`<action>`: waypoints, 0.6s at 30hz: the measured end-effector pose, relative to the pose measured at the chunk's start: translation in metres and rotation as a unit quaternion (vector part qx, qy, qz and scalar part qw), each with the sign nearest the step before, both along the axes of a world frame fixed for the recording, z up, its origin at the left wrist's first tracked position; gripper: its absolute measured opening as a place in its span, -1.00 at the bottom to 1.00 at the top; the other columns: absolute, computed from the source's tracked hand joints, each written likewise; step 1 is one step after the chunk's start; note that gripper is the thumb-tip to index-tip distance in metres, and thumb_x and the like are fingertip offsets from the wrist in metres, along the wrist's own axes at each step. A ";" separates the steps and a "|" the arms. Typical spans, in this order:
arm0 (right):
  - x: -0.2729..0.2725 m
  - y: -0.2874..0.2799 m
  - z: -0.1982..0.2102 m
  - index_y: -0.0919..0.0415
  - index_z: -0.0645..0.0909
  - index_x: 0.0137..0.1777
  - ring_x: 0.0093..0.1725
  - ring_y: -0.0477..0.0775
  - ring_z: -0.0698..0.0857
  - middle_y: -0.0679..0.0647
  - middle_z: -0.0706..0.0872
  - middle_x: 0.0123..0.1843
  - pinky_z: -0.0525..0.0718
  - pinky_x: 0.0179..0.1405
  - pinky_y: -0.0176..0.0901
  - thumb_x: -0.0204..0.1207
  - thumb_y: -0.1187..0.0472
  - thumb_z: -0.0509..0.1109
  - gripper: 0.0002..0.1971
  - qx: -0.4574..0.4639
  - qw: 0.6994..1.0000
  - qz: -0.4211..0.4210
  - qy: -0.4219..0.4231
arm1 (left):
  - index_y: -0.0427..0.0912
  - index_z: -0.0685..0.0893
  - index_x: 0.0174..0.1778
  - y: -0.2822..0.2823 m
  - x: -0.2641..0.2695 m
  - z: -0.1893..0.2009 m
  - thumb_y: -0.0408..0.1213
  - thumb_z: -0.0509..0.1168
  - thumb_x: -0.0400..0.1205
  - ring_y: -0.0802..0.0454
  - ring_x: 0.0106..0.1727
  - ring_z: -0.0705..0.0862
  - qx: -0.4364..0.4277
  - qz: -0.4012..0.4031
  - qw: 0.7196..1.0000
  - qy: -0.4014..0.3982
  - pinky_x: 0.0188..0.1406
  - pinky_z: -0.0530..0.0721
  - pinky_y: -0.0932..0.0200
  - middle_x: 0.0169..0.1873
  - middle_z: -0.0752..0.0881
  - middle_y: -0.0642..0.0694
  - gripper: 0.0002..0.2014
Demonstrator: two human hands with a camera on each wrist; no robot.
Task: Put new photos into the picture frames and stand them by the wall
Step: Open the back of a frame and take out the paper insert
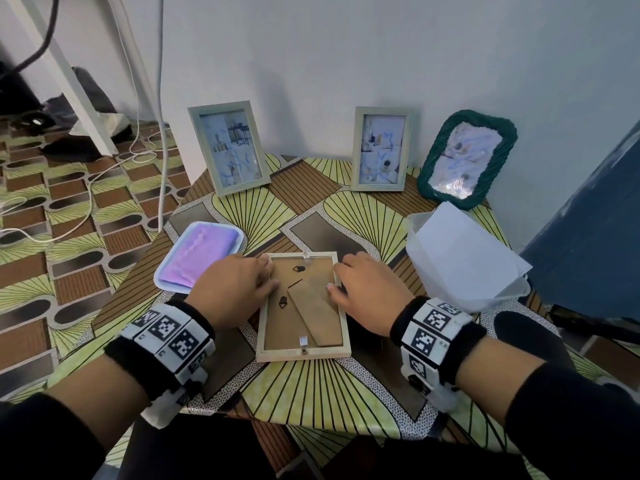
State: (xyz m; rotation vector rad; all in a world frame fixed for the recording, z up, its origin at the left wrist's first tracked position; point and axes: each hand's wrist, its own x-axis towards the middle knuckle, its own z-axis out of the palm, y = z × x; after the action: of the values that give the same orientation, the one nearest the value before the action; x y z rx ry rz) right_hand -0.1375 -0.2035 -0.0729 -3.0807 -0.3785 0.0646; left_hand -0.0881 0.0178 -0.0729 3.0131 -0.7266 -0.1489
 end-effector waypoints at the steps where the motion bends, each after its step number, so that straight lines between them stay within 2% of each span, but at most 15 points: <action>1: 0.000 0.000 0.000 0.17 0.59 0.21 0.17 0.07 0.51 0.06 0.60 0.12 0.59 0.19 0.09 0.71 -0.02 0.08 -0.65 0.002 1.000 0.001 -0.001 | -0.04 0.50 0.55 0.000 0.001 -0.001 0.07 0.06 0.76 -0.02 0.28 0.60 -0.001 0.000 1.000 0.000 0.25 0.62 0.01 0.46 0.60 0.03 -0.52; 11: 0.002 0.000 0.000 0.17 0.57 0.15 0.08 0.09 0.59 0.05 0.60 0.05 0.60 0.08 0.07 0.68 -0.01 0.13 -0.70 0.022 1.000 -0.010 -0.003 | -0.04 0.53 0.52 0.001 0.003 -0.002 0.01 0.03 0.77 -0.01 0.22 0.64 -0.001 0.003 1.000 -0.006 0.18 0.65 0.03 0.34 0.69 -0.03 -0.55; 14: 0.002 0.001 0.001 0.14 0.57 0.10 0.03 0.10 0.61 0.03 0.60 0.00 0.55 0.04 0.07 0.67 0.00 0.11 -0.71 -0.001 1.000 -0.015 -0.016 | -0.05 0.61 0.44 0.001 0.002 -0.001 -0.01 0.06 0.76 -0.01 0.18 0.66 -0.017 0.005 1.000 -0.003 0.15 0.67 0.02 0.28 0.73 -0.04 -0.59; 18: 0.001 0.002 0.001 0.11 0.58 -0.03 -0.07 0.07 0.61 -0.02 0.59 -0.10 0.44 0.15 0.13 0.64 -0.01 0.11 -0.73 -0.023 0.999 -0.026 -0.019 | -0.09 0.71 0.28 0.002 0.001 -0.001 -0.02 0.09 0.76 -0.01 0.13 0.70 -0.041 0.011 0.999 0.001 0.10 0.70 -0.03 0.21 0.76 -0.08 -0.62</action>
State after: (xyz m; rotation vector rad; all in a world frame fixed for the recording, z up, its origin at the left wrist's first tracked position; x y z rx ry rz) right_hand -0.1361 -0.2017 -0.0717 -3.1383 -0.3018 0.0145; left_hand -0.0872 0.0198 -0.0737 2.9418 -0.6816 -0.1179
